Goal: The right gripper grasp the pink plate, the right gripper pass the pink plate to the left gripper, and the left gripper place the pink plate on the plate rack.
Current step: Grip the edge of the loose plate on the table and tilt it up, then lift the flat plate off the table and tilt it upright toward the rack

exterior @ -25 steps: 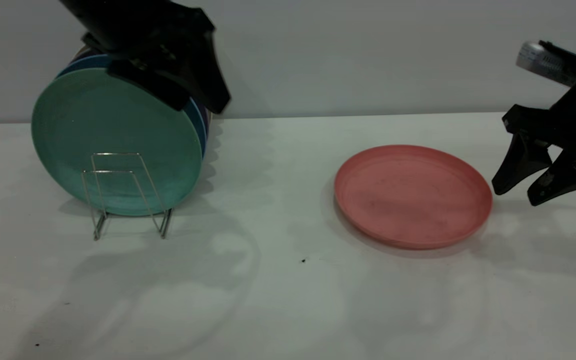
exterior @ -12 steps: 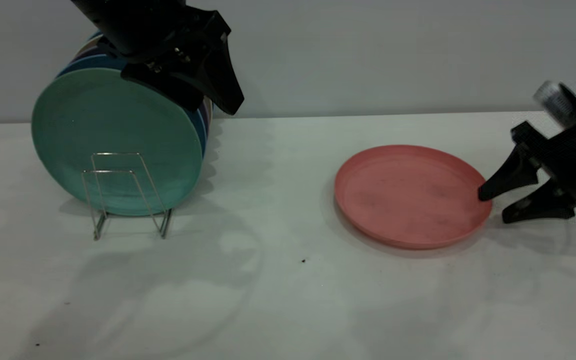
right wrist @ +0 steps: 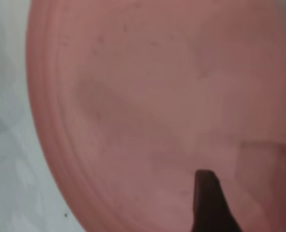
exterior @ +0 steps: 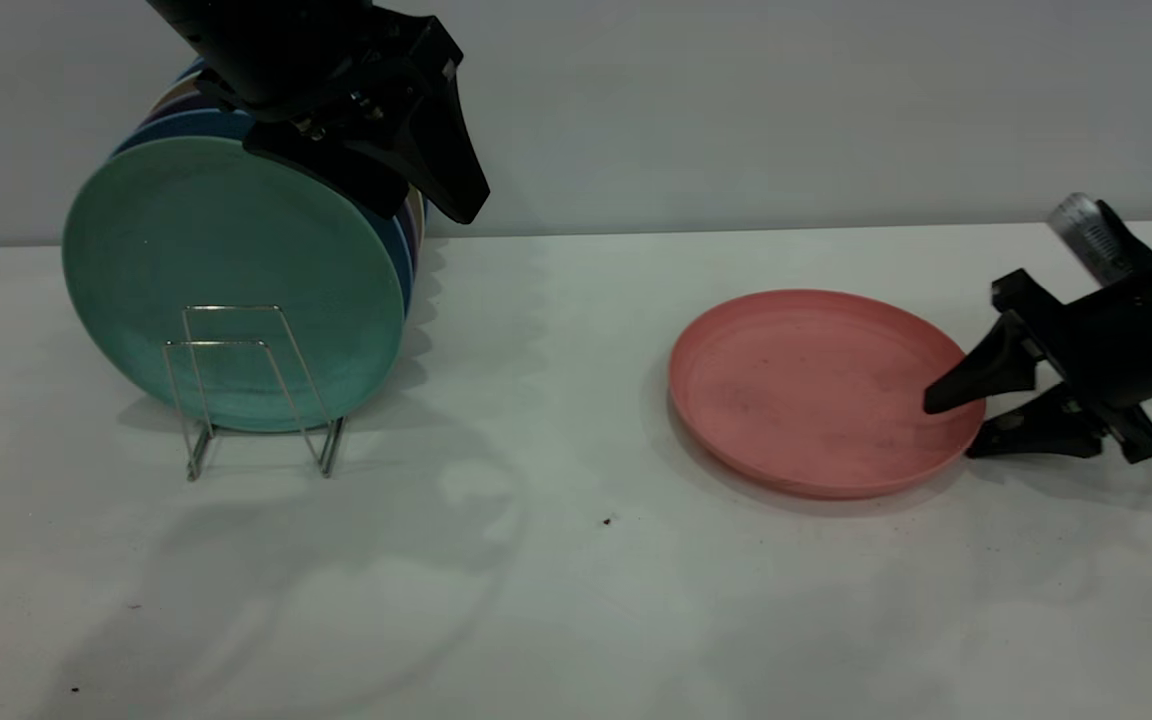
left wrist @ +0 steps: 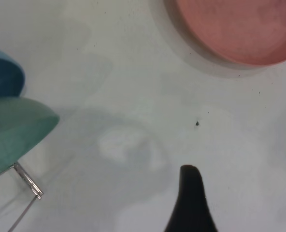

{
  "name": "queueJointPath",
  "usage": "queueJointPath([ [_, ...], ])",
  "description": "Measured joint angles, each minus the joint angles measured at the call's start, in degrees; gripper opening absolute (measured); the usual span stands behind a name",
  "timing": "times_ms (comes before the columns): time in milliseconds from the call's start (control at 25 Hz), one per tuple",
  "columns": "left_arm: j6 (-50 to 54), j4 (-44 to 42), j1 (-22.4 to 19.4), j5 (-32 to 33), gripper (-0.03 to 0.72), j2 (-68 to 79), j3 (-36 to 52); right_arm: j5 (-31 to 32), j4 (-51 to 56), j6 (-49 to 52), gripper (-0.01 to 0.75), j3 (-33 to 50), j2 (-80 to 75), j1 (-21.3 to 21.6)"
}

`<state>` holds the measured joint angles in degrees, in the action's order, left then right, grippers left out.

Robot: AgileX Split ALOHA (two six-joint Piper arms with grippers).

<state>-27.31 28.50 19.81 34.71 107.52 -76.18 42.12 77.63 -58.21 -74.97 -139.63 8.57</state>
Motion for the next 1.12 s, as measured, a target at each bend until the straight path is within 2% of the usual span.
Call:
queueJointPath([
  [160, 0.0, 0.0, 0.0, 0.0, 0.59, 0.0, 0.0, -2.72, 0.65, -0.31, 0.346, -0.02, -0.07, -1.95],
  [240, 0.0, 0.0, 0.0, 0.0, 0.59, 0.0, 0.0, -3.66, 0.76, -1.32, 0.24, -0.02, -0.07, -2.5],
  [320, 0.0, 0.2, 0.0, -0.06, 0.59, 0.0, 0.0, -3.72, 0.78, -3.01, 0.092, -0.02, -0.18, -2.86],
  [400, 0.0, 1.43, 0.0, -0.56, 0.59, 0.06, 0.0, -2.7, 1.36, -5.99, 0.031, -0.02, -0.24, -2.87],
  [680, 0.0, 6.06, 0.0, -5.5, 0.59, 2.61, -0.1, 6.66, 6.38, -15.91, 0.019, -0.02, 0.14, -3.48],
  [1000, -1.44, 14.75, 0.0, -8.7, 0.59, 6.73, -0.1, 10.02, 7.19, -19.47, 0.019, -0.02, 4.23, -8.29],
  [1120, -2.54, 15.86, 0.0, -9.6, 0.578, 7.54, -0.1, 10.79, 7.13, -19.79, 0.019, -0.02, 5.31, -8.7],
])
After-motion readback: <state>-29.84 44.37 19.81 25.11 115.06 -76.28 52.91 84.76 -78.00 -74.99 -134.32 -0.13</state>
